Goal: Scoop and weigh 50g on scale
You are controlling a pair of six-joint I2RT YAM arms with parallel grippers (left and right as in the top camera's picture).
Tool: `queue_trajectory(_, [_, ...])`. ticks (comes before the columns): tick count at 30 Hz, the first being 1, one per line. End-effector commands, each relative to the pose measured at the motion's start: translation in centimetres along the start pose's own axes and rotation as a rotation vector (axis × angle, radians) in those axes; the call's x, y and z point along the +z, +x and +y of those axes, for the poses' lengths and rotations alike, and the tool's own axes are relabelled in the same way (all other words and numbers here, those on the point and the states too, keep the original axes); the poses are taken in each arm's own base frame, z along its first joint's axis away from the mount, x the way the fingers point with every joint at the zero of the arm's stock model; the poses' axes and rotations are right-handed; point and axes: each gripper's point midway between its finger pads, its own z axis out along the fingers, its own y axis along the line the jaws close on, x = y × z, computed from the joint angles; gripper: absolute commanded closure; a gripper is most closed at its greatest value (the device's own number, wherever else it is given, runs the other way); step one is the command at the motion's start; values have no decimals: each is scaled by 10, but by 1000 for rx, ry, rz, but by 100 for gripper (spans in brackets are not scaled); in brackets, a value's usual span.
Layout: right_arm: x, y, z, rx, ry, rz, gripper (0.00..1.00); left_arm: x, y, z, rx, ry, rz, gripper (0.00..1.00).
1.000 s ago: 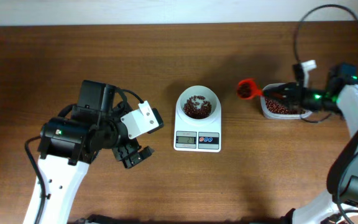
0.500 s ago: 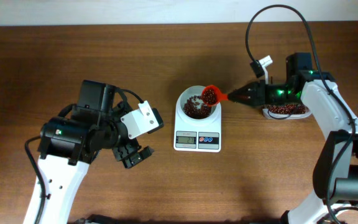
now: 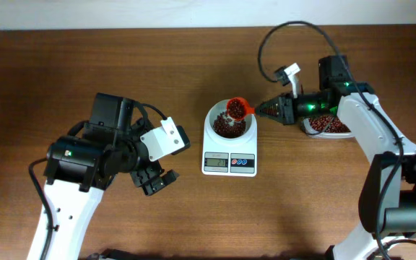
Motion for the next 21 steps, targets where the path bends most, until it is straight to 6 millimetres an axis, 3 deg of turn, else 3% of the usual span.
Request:
queue_trajectory(1, [3,5,-20,-75,94,34,96,-1,-3,0,14,7,-16,1])
queue_trajectory(21, [4,1,-6,-68,15,6,96,-1,-3,0,14,7,-16,1])
